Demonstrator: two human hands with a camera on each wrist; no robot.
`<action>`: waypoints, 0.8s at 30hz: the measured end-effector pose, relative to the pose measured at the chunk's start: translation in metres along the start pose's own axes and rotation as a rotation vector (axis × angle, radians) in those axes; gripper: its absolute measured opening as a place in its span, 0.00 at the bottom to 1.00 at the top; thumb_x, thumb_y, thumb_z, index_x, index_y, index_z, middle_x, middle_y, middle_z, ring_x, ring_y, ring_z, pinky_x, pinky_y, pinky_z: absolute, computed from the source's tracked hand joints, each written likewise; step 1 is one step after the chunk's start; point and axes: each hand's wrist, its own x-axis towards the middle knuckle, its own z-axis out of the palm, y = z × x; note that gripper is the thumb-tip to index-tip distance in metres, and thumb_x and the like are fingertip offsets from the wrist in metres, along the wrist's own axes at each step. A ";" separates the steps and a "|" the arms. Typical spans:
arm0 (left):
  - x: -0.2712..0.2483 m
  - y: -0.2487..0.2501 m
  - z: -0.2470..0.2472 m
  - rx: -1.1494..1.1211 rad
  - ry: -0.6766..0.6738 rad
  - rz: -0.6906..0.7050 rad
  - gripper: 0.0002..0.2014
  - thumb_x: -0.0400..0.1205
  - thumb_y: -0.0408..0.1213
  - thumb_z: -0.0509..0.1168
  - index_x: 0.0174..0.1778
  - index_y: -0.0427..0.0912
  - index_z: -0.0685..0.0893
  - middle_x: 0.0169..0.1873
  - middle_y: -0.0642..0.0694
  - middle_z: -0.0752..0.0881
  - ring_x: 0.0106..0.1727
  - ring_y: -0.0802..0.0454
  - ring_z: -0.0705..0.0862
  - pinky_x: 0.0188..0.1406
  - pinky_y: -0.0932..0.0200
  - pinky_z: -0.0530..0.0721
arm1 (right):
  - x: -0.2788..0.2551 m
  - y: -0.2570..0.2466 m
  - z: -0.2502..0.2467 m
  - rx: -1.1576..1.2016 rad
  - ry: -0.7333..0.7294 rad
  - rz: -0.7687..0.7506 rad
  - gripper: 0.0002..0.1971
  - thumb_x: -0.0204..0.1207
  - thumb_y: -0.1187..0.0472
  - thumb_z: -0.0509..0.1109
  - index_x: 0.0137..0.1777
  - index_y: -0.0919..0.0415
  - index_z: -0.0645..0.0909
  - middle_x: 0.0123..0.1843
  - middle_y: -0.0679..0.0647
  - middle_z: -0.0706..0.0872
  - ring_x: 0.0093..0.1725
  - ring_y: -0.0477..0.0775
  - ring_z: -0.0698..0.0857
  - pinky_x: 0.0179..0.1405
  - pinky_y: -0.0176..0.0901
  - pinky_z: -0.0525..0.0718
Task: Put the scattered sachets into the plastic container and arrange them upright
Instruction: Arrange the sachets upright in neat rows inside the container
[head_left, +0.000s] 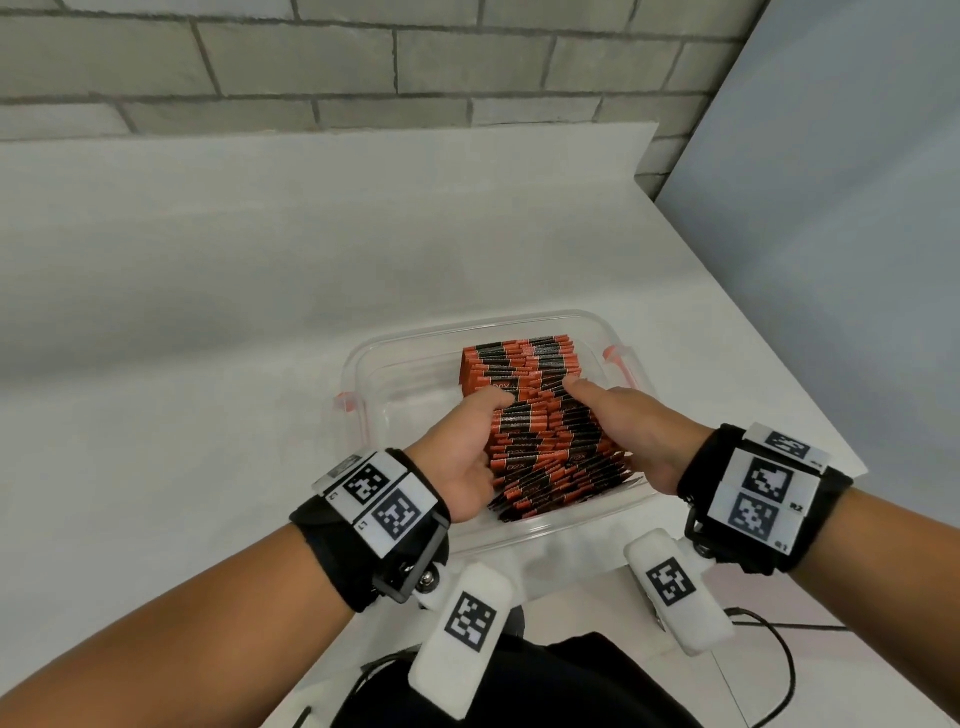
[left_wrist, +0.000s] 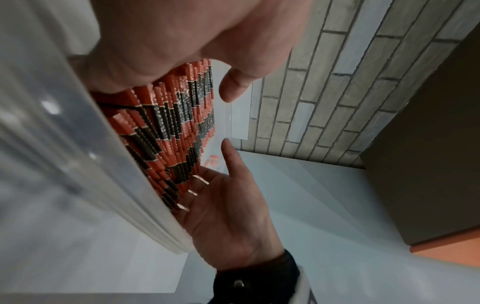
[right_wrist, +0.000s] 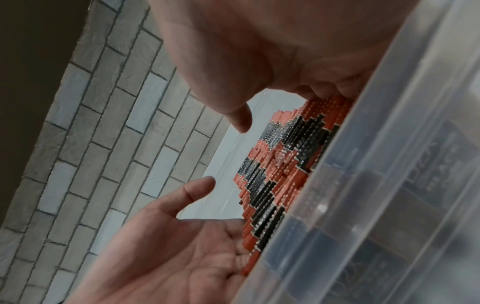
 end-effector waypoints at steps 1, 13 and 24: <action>0.000 0.000 0.000 -0.004 0.006 0.005 0.12 0.84 0.46 0.59 0.49 0.43 0.82 0.27 0.48 0.88 0.24 0.54 0.86 0.21 0.65 0.81 | -0.001 -0.001 0.000 0.000 -0.005 0.001 0.27 0.77 0.33 0.59 0.62 0.53 0.81 0.58 0.51 0.88 0.58 0.54 0.83 0.59 0.51 0.72; -0.006 -0.002 0.004 -0.092 -0.029 0.043 0.09 0.85 0.41 0.58 0.47 0.42 0.82 0.27 0.47 0.89 0.28 0.53 0.89 0.33 0.59 0.84 | -0.008 -0.004 0.002 -0.018 0.007 -0.002 0.26 0.79 0.35 0.59 0.62 0.53 0.81 0.58 0.50 0.87 0.58 0.52 0.82 0.58 0.50 0.72; -0.013 0.000 0.004 0.004 0.043 -0.008 0.10 0.85 0.44 0.58 0.39 0.45 0.72 0.37 0.48 0.76 0.51 0.55 0.72 0.72 0.48 0.66 | -0.012 -0.006 -0.003 -0.038 0.011 -0.028 0.28 0.80 0.36 0.58 0.71 0.55 0.75 0.68 0.51 0.82 0.68 0.54 0.76 0.71 0.51 0.66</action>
